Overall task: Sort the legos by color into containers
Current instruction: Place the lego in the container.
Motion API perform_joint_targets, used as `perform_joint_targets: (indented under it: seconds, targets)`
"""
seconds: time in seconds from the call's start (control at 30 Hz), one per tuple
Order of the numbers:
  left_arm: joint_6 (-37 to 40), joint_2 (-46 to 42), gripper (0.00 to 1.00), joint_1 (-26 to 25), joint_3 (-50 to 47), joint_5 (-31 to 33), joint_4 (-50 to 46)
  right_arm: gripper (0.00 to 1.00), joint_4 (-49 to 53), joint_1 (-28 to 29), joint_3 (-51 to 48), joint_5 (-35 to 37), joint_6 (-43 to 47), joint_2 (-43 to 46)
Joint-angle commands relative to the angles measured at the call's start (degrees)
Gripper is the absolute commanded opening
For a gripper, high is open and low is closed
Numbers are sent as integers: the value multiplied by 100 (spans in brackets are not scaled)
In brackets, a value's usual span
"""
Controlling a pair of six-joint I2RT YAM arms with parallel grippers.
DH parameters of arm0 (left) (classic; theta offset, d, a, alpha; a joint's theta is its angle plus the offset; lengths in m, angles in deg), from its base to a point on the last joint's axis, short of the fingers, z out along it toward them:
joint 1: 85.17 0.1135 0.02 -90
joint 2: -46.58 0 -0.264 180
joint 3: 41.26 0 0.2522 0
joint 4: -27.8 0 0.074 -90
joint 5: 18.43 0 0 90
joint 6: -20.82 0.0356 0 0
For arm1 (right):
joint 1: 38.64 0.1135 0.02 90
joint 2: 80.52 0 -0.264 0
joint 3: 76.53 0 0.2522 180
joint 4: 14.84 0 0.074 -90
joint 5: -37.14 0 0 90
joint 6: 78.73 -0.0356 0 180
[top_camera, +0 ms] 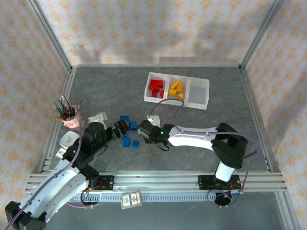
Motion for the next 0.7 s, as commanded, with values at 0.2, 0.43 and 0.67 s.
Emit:
perform_joint_targets:
  seconds: [0.2,0.43,0.67]
  targets:
    - [197,692,99,32,181,-453,1255,29,8,-1563,74,308,758,642]
    - [196,1401,99,28,229,-452,2056,29,-177,-2728,738,364,1452,183]
    - [259,1955,99,28,418,-274,2433,29,-343,-3361,1729,547,1828,-837]
